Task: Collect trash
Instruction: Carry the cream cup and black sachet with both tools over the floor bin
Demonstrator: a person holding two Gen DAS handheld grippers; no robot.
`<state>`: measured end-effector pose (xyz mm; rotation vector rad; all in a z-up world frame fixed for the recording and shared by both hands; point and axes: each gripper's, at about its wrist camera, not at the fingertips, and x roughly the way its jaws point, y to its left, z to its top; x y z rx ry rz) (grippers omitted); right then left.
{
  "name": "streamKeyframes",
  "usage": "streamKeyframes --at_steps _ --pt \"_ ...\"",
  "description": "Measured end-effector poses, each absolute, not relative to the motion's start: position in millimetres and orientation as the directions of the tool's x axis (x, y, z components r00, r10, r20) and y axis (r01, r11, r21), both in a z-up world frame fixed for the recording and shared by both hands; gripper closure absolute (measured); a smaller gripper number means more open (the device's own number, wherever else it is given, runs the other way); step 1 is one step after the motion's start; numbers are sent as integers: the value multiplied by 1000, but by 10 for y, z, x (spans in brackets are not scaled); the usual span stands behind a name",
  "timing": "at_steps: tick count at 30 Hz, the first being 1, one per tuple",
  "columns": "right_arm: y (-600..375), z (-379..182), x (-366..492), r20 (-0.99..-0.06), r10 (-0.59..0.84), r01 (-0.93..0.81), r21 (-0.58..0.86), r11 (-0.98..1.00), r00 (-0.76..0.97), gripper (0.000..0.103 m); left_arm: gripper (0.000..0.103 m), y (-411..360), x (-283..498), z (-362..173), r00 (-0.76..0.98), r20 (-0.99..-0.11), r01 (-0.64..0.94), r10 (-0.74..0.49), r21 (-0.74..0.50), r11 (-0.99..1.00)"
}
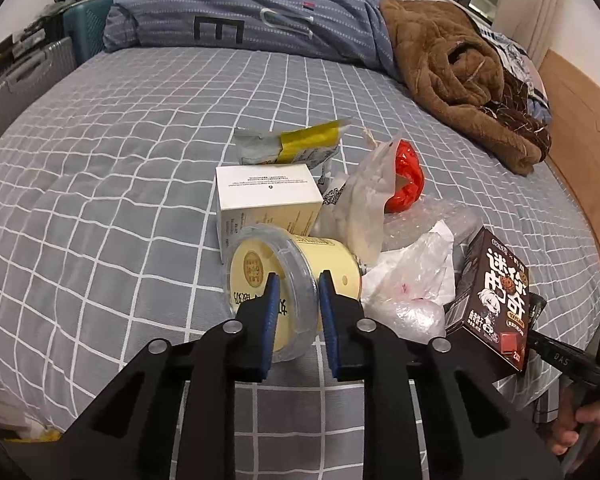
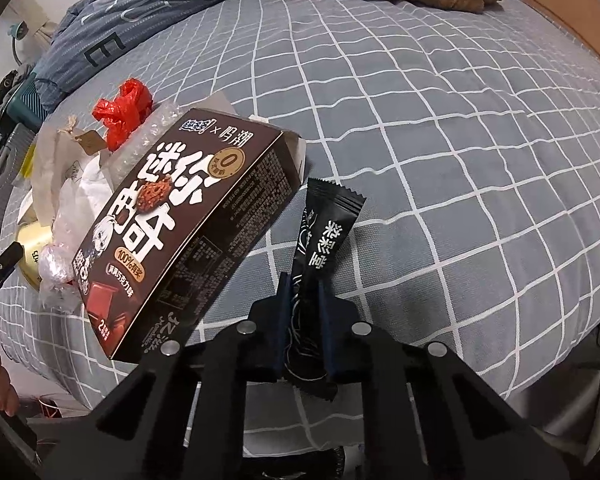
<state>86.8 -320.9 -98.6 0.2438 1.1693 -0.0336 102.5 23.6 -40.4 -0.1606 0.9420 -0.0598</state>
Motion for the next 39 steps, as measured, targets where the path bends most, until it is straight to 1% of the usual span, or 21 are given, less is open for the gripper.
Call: streamKeyframes --at_steps 8,20,28,39 --pt "-3123 -930 842 -908 81 140 151 979 412 90 89 291 991 -349 595 -793 -26 -129 -179 983" --pt "-3101 -776 733 -893 66 119 132 984 445 90 90 274 840 -241 615 -776 -12 -139 -185 983" --pt "-3088 -630 548 -873 54 103 118 988 484 90 90 262 578 -139 629 -763 -1 -151 -196 981" --pt "-2942 -290 187 -830 41 66 93 994 557 90 90 215 144 89 665 -727 25 -170 -206 978"
